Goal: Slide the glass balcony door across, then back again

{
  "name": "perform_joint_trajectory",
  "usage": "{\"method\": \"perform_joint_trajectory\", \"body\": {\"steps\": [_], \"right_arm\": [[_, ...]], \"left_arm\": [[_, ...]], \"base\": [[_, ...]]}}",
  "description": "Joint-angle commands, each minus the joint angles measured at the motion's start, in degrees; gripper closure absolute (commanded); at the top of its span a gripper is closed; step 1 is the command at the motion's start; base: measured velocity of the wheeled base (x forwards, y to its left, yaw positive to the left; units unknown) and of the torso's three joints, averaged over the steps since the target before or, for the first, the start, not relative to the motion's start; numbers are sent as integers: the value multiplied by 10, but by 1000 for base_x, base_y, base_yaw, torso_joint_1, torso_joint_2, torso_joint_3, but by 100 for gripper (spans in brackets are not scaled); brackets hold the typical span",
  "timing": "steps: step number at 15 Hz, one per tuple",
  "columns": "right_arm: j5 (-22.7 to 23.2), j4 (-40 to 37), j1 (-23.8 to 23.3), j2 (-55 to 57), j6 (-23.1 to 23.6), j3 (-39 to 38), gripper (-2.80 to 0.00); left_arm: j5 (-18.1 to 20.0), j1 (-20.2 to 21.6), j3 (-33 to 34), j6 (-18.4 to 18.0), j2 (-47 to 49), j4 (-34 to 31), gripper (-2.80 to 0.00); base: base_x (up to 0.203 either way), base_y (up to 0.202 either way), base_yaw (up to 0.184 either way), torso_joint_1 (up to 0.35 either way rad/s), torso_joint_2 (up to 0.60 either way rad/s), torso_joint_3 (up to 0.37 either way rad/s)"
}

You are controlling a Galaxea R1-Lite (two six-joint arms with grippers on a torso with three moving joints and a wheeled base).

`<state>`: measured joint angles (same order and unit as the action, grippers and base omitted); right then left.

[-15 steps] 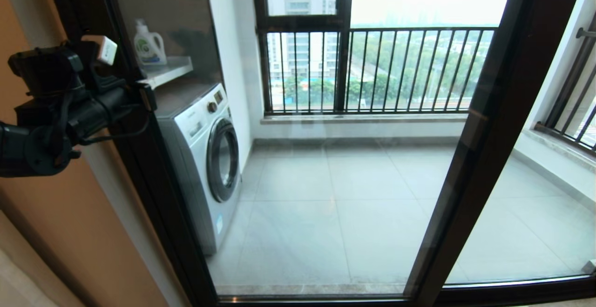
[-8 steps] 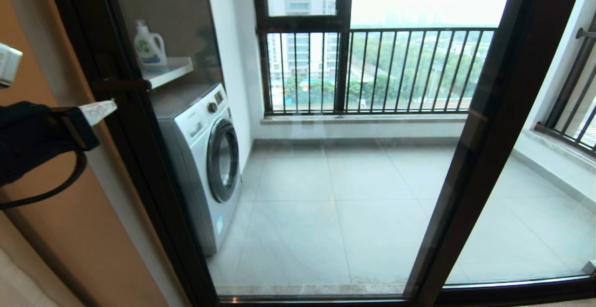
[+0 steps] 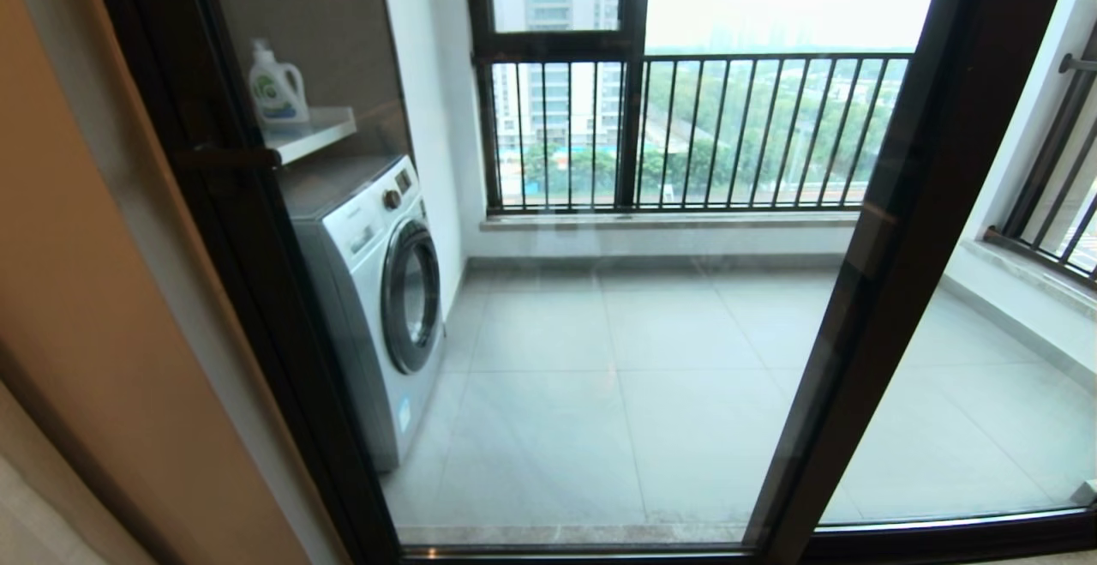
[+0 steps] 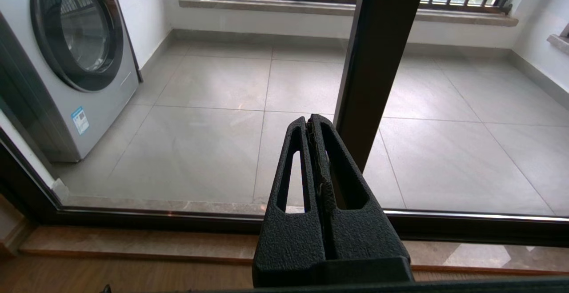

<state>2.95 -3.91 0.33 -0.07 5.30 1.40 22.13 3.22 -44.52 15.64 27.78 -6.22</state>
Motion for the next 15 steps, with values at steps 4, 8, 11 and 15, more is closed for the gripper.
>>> {"method": "perform_joint_trajectory", "body": {"steps": [4, 8, 11, 15], "right_arm": [[0, 0, 0, 1, 1, 0, 0], [0, 0, 0, 1, 1, 0, 0], [0, 0, 0, 1, 1, 0, 0], [0, 0, 0, 1, 1, 0, 0]], "left_arm": [[7, -33, -28, 4, -210, -225, 0], [-82, -34, 156, -100, -269, -218, 0], [-159, -35, 358, -175, -274, -35, 0], [-223, -35, 445, -163, -277, 63, 0]], "base": [[0, 0, 0, 0, 0, 0], [0, 0, 0, 0, 0, 0], [0, 0, 0, 0, 0, 0], [0, 0, 0, 0, 0, 0]]}}
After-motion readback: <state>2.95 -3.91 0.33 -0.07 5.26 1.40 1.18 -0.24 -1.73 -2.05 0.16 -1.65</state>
